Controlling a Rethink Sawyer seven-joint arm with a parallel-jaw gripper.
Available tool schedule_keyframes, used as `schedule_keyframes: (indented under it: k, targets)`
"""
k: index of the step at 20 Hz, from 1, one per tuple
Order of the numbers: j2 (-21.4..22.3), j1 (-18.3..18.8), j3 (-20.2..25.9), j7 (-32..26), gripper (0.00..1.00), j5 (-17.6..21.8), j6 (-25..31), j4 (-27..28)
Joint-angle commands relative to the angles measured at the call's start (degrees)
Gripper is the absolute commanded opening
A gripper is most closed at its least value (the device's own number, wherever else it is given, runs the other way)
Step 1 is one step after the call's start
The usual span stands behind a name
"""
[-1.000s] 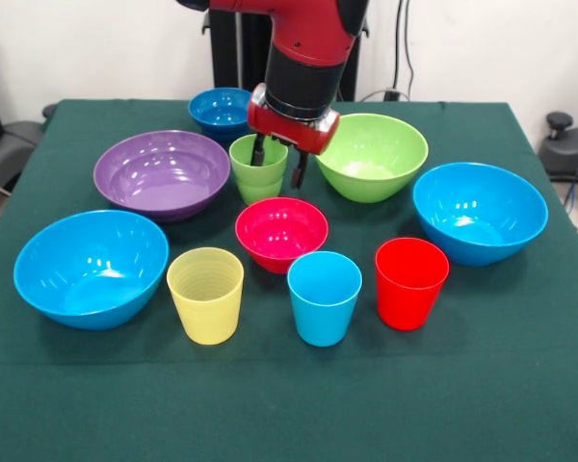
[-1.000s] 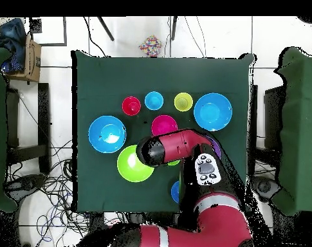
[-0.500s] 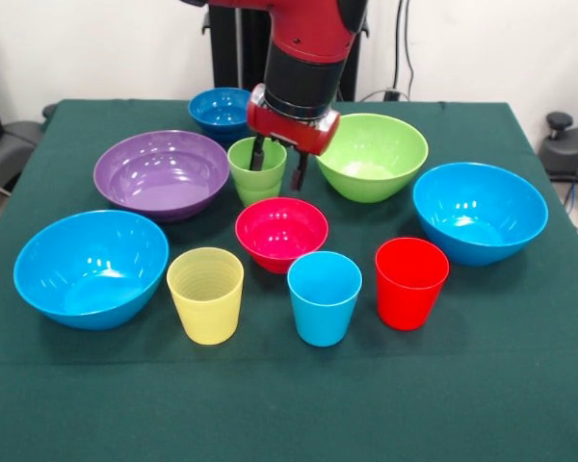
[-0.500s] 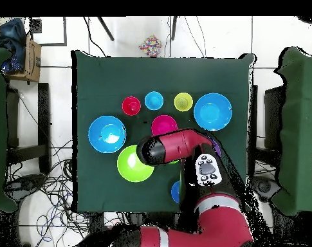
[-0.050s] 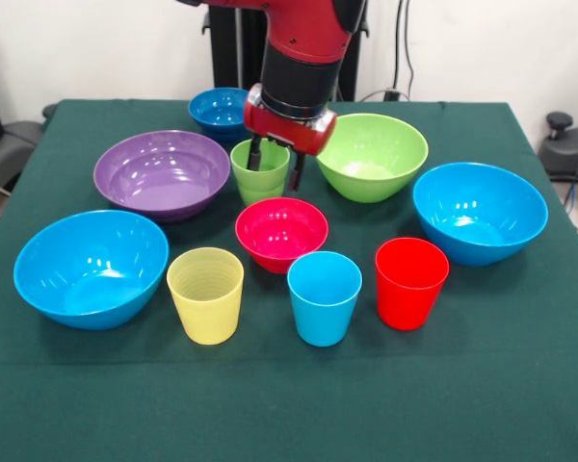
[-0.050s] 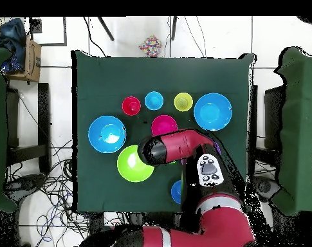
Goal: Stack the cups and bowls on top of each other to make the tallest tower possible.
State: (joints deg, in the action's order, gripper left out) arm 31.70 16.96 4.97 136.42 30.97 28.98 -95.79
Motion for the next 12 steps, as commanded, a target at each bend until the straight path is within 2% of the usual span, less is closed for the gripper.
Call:
schedule_keyframes:
  k: [1, 12]
  targets:
    - [0.25, 0.37, 4.75, -2.87, 1.0, 0.35, -2.02, 1.62]
    - [0.85, 0.44, 4.73, -3.31, 1.0, 0.07, -0.72, 1.65]
